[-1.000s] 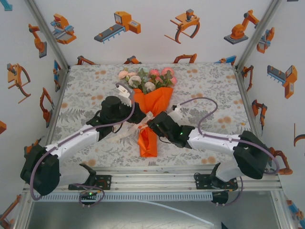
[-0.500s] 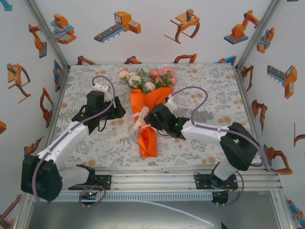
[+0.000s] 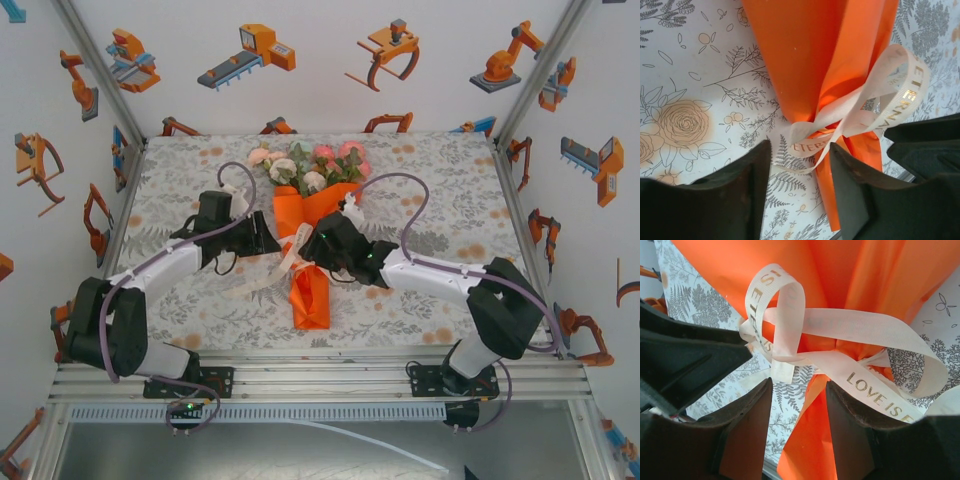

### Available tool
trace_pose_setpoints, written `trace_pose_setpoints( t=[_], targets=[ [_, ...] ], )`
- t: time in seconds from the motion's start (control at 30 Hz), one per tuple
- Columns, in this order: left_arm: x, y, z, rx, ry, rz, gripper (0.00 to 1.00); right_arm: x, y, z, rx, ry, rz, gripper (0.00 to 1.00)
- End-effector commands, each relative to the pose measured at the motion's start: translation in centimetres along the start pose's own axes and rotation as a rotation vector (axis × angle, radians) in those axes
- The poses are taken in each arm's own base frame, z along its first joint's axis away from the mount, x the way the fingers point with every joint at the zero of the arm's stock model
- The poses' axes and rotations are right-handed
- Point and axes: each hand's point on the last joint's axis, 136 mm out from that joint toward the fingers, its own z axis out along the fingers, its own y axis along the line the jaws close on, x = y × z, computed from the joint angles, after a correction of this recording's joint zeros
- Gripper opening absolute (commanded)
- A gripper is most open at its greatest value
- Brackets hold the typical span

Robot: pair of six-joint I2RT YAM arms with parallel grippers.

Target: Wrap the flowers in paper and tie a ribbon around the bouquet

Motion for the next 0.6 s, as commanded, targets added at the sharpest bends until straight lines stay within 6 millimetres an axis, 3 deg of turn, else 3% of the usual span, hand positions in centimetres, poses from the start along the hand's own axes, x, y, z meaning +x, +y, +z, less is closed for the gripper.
trace_pose_setpoints(
  t=[0.0,0.13,0.2,0.37,0.57],
  targets=[
    [-0.5,0.3,0.5,-0.006,-0.012,0.003,0.42,-1.0,2.3,-0.3,-0.042,-0.006,-0.026,0.46],
    [-0.6,0.5,0.5,-0.014,-0.029,0.003,0.35,-1.6,3.6,0.6,-0.052,-0.009,-0.044,0.46],
    [-0.9,0.0,0.5,0.018,-0.046,-0.008,0.30,-2.0,3.1,1.3,-0.012,-0.017,-0.035,0.46],
    [-1.5,0.1,0.2,0.007,-0.067,-0.019,0.00,-2.7,1.9,2.8,0.079,-0.020,-0.033,0.44],
    [-2.1,0.9,-2.6,-0.080,-0.122,-0.054,0.00,-3.3,0.2,3.5,0.196,-0.046,-0.080,0.37]
  ],
)
